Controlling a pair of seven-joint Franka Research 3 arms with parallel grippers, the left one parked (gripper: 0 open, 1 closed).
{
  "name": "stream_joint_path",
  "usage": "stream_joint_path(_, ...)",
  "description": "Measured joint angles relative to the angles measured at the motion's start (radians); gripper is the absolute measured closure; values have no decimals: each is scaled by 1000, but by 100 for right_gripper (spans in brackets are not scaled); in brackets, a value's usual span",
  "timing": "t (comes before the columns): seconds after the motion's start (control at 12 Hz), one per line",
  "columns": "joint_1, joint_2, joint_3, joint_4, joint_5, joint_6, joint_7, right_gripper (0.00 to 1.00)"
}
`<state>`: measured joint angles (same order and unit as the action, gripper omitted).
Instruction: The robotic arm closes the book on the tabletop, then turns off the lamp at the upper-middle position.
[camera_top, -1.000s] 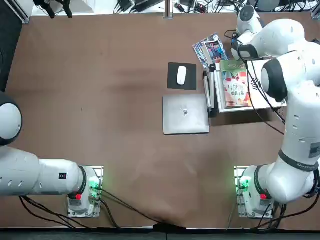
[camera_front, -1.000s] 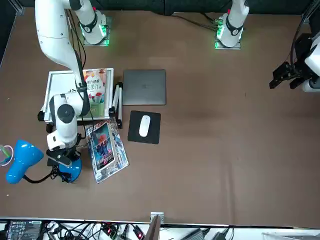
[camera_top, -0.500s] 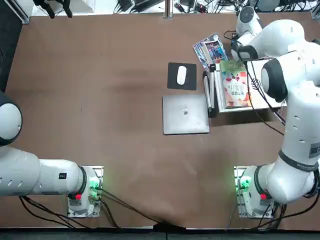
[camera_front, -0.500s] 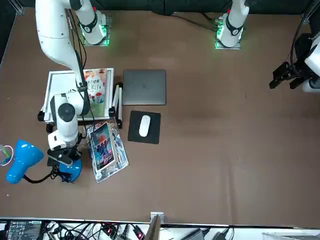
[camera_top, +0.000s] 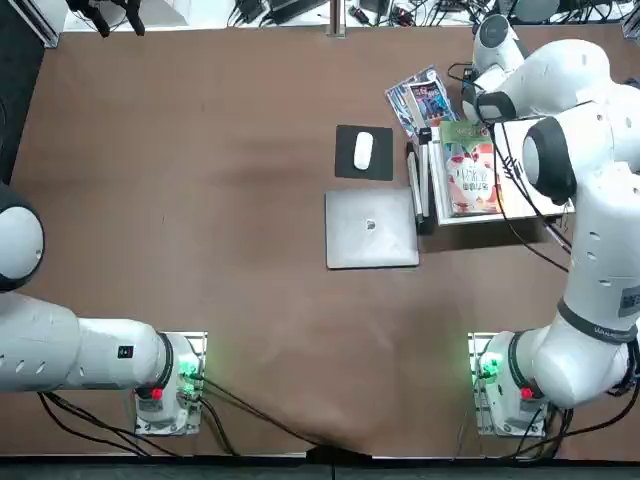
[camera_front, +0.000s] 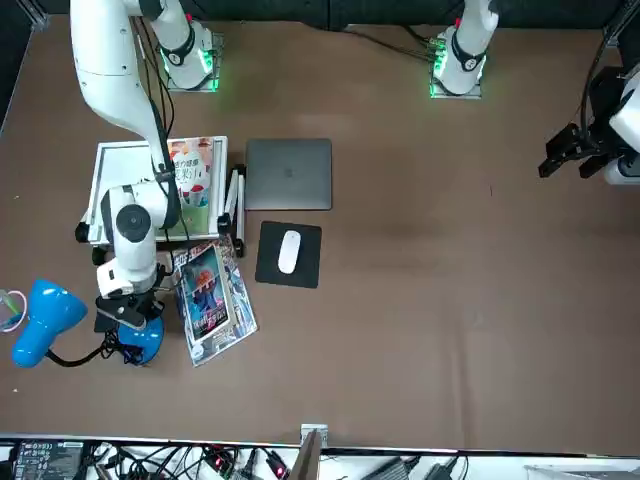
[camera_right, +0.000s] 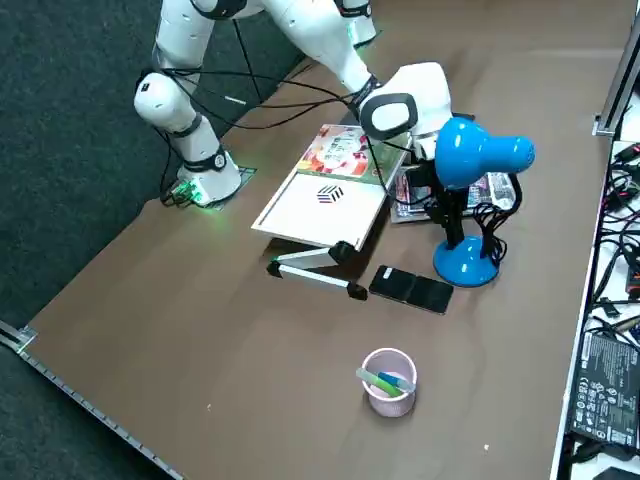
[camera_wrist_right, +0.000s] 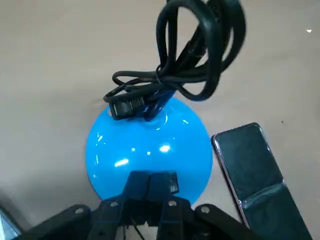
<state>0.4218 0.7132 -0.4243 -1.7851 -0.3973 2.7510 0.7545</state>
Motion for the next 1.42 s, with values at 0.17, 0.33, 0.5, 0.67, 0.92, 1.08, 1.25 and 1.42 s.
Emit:
stream_joint_path(0.17,-2,-2,0,-8,0,16,0,99)
stream_joint_path(0.33,-2,-5,0,-16,0,30,0,99)
stream_joint_path(0.5,-2,-5,0,-18,0,33,0,99)
stream_joint_path(0.67,-2,-7,-1,-20,0,33,0,99)
stream_joint_path(0.92,-2,-28,-1,-40,0,33,0,99)
stream_joint_path(1.08,-2,-50,-1,-59,0,33,0,99)
stream_joint_path(1.25,-4,-54,-1,-66,0,33,0,99)
stream_joint_path(1.42,-10,-53,-2,-73,0,33,0,99)
